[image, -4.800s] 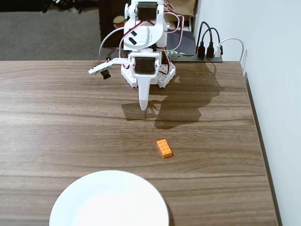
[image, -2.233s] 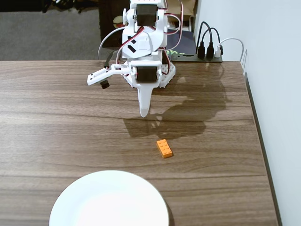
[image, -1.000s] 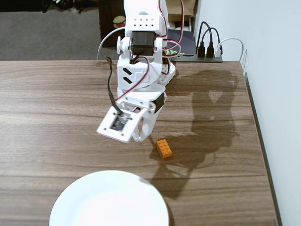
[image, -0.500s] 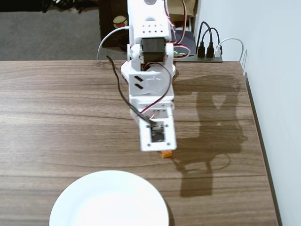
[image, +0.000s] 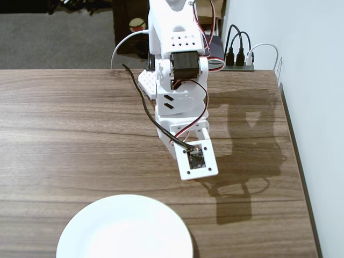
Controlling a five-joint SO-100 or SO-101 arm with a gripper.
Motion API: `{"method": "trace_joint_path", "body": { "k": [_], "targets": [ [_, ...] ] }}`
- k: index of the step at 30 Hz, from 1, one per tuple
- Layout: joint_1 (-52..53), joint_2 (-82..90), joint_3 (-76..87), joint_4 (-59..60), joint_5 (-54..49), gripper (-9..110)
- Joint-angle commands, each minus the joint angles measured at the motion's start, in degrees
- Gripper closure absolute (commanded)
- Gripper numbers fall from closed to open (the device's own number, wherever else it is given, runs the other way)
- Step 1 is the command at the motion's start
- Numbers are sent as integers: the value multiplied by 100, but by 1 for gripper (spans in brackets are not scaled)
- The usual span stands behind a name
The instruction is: Grasp a lego block and put it on the plate.
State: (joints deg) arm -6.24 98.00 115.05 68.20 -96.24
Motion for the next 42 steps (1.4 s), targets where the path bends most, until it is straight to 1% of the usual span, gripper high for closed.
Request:
{"method": "trace_joint_path", "body": {
  "k": [1, 6, 21, 26, 29, 34, 37, 40, 42],
  "targets": [
    [-53, -26, -114, -246, 97, 79],
    [-26, -141, 26, -545, 132, 80],
    [0, -352, 360, -923, 132, 80],
    [44, -413, 466, -1099, 114, 82],
    [53, -448, 483, -1160, 123, 86],
    [53, -536, 483, -1230, 132, 87],
    [62, -571, 492, -1283, 167, 95],
    [62, -571, 501, -1318, 176, 95],
    [62, -571, 501, -1362, 211, 99]
  ]
}}
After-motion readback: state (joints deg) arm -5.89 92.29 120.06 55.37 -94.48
